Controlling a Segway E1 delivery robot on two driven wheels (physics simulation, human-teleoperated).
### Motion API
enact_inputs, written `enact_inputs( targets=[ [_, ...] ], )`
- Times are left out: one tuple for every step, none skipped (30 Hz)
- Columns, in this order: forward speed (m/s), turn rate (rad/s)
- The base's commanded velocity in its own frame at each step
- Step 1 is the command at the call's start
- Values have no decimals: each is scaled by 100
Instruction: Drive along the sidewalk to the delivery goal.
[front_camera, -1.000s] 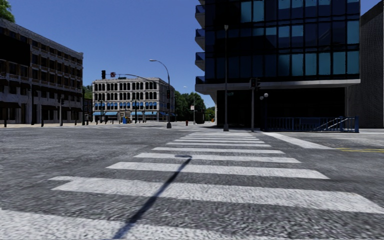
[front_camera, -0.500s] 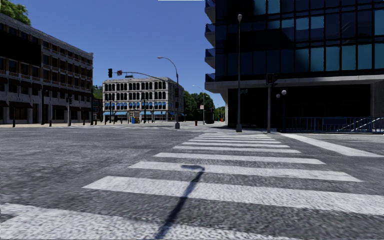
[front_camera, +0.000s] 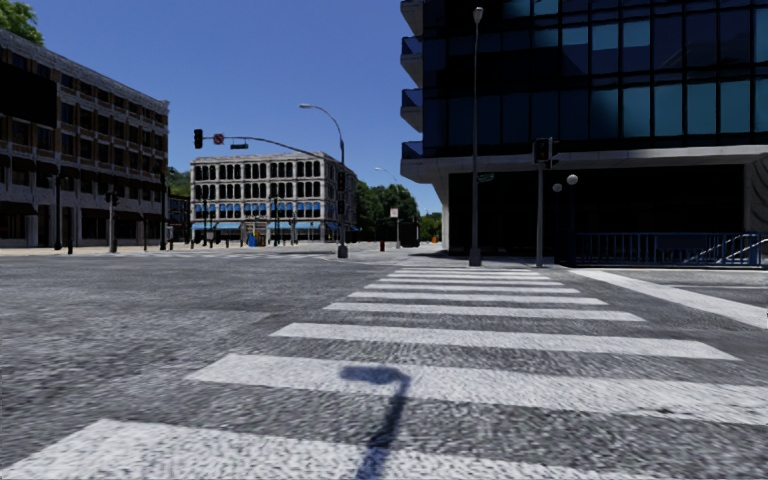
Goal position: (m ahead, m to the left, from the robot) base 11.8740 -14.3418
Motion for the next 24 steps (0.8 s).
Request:
enact_inputs(
  targets=[
    [199,-39],
    [199,-36],
    [199,-29],
    [199,-29],
    [199,-26],
    [199,-21],
    [199,-9],
    [199,-9],
    [199,0],
    [199,0],
    [199,0],
    [199,0],
    [199,0],
    [199,0],
    [199,0],
    [199,0],
    [199,0],
    [199,0],
    [199,0],
    [199,0],
    [199,0],
    [199,-7],
    [199,-7],
    [199,-19]
  ],
)
